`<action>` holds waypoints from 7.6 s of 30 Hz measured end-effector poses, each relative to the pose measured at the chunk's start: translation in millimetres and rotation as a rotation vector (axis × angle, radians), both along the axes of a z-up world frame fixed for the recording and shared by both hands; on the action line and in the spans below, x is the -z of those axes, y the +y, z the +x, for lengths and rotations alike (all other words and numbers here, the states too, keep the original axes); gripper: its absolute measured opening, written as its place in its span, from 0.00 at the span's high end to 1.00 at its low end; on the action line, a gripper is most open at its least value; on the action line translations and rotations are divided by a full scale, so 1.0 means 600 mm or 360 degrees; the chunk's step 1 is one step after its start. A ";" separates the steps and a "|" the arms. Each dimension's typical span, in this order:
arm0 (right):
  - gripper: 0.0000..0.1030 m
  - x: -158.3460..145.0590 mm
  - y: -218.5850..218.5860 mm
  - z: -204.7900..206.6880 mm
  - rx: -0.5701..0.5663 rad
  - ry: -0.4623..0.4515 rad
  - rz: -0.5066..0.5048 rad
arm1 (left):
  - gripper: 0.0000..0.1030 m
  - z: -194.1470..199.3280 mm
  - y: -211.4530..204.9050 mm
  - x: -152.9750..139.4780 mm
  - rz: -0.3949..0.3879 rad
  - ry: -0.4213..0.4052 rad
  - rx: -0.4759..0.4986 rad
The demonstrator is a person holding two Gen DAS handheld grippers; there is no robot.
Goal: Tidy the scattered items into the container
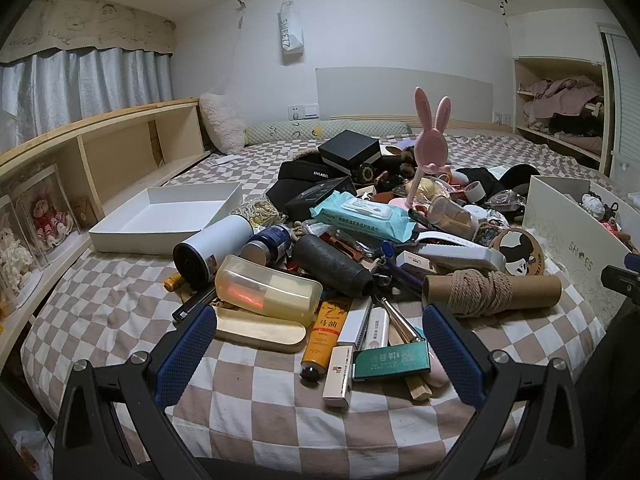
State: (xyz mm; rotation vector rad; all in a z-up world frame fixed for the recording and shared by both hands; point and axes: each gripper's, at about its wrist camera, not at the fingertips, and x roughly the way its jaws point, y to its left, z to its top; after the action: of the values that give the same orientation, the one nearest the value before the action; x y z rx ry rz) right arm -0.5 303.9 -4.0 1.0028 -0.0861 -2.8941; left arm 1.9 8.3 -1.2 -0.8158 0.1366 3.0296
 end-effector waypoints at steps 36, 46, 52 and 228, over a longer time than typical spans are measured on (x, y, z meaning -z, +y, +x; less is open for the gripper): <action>0.00 0.003 0.001 -0.004 -0.0008 -0.0024 -0.0001 | 0.00 0.001 0.002 0.004 -0.0003 -0.0019 0.0020; 0.00 0.004 -0.001 -0.006 -0.0010 -0.0032 -0.0007 | 0.00 -0.001 0.000 0.003 -0.0002 -0.0024 0.0027; 0.00 0.005 -0.001 -0.007 -0.0012 -0.0041 -0.0010 | 0.00 -0.002 0.002 0.004 -0.0009 -0.0037 0.0035; 0.79 0.058 -0.112 -0.075 -0.0552 -0.0458 -0.0586 | 0.71 -0.018 0.032 0.070 0.0383 -0.0619 0.0087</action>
State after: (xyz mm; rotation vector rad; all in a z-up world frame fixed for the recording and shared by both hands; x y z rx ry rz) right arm -45.6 236.6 -38.8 1.2090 -0.4018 -2.2990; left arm -8.7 27.6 -43.0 -1.3203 -0.1979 2.6971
